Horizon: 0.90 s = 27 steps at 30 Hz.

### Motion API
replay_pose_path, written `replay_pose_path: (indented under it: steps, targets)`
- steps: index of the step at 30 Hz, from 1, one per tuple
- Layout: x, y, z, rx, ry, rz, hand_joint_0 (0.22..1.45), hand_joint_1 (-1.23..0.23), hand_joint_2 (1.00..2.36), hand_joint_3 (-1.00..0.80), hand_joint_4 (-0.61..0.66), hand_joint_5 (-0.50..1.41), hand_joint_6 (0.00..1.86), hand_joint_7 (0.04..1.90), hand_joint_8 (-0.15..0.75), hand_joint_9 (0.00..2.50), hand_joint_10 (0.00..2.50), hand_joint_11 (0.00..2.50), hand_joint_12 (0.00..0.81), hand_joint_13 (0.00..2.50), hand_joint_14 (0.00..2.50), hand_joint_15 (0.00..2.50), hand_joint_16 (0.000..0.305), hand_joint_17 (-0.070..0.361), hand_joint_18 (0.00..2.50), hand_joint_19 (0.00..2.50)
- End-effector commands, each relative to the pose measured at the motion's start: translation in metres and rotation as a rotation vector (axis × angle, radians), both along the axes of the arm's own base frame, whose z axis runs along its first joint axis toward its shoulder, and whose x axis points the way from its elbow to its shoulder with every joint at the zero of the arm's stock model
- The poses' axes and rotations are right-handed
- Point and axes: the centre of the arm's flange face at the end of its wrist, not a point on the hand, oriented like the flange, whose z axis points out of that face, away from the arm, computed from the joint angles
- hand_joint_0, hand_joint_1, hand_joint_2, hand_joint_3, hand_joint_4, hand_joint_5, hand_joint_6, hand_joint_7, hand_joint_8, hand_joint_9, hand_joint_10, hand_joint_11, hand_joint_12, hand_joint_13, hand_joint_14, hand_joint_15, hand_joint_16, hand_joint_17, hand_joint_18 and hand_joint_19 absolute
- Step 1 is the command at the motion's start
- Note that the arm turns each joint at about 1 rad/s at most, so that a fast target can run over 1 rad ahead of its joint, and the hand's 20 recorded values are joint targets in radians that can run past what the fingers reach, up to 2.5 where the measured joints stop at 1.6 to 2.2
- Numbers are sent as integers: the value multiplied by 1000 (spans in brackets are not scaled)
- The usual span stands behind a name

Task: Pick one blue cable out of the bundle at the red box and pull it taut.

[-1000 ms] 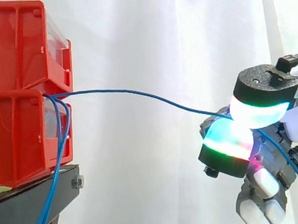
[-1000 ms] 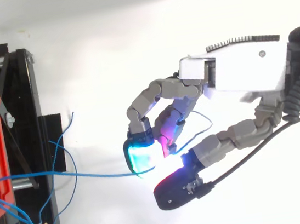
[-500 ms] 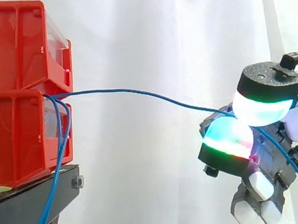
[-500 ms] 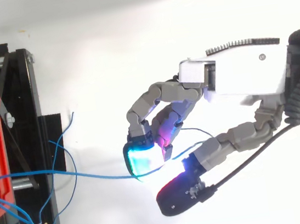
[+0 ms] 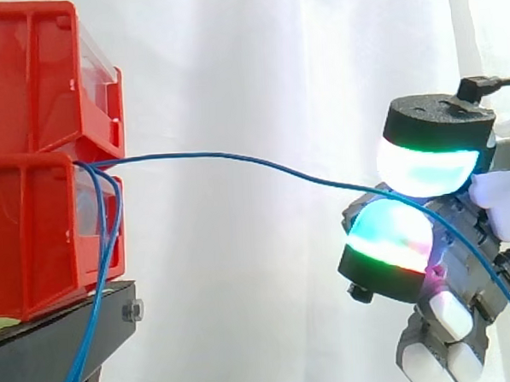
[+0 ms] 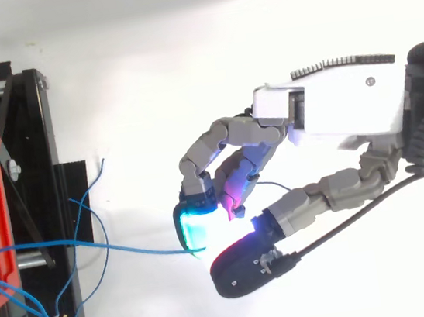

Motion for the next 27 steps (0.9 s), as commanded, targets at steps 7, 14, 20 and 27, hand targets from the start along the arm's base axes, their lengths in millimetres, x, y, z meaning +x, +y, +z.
replay_pose_path:
  steps: [7,14,20,27]
  targets:
    - [0,-1,0,-1,1,-2,589,-760,1020,-244,-15,-38,880,1009,400,1139,12,605,388,863,12,389,50,113,788,480]
    - [0,-1,0,3,1,-2,609,-803,1021,-211,5,-32,889,1006,401,1160,8,636,386,898,11,405,50,112,830,482]
    - [0,-1,0,1,2,-1,630,-834,1024,-203,27,-32,890,1017,404,1175,10,660,387,917,11,412,49,111,852,489]
    - [0,-1,0,-6,3,-6,647,-874,1024,-199,26,-33,895,1008,404,1176,10,669,387,922,13,413,49,110,863,477]
